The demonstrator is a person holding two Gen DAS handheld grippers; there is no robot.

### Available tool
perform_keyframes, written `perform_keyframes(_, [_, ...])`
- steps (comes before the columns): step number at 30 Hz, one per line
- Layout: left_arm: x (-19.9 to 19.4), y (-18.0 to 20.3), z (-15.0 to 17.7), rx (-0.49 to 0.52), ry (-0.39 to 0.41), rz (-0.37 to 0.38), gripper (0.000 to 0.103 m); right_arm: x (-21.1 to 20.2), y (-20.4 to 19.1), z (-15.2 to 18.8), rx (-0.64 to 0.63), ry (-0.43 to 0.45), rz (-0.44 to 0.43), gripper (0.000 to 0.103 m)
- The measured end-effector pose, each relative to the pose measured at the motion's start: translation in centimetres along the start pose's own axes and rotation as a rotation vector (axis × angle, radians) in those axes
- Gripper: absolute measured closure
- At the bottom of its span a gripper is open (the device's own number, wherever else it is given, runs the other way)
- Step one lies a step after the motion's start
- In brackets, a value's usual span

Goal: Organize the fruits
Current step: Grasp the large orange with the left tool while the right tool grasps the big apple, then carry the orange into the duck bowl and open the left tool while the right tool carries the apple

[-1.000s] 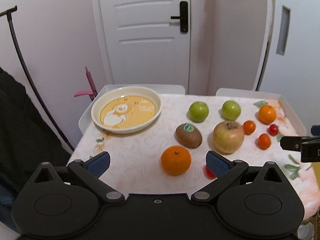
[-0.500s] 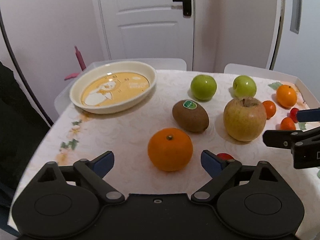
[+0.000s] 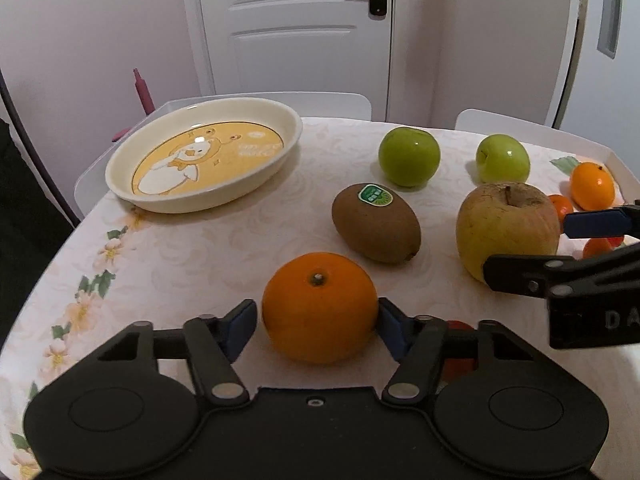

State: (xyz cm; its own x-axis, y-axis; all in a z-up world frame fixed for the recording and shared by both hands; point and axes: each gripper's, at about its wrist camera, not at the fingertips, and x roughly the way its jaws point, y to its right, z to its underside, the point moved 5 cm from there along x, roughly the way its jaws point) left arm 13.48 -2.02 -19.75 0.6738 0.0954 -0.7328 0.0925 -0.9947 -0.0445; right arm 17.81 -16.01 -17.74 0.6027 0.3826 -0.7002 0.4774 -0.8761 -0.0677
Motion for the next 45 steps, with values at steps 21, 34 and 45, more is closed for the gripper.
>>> perform_keyframes(21, [-1.1, -1.0, 0.7, -0.014, -0.003, -0.065, 0.040, 1.1, -0.7, -0.8, -0.034, -0.001, 0.015, 0.013])
perform_keyframes(34, [-5.7, -3.9, -1.8, -0.064, 0.059, -0.101, 0.040, -2.2, -2.1, -3.9, -0.027, 0.053, -0.004, 0.013])
perform_keyframes(45, [-7.6, -9.9, -8.1, -0.033, 0.136, -0.103, 0.040, -3.0, -6.0, -9.2, 0.005, 0.100, -0.013, 0.013])
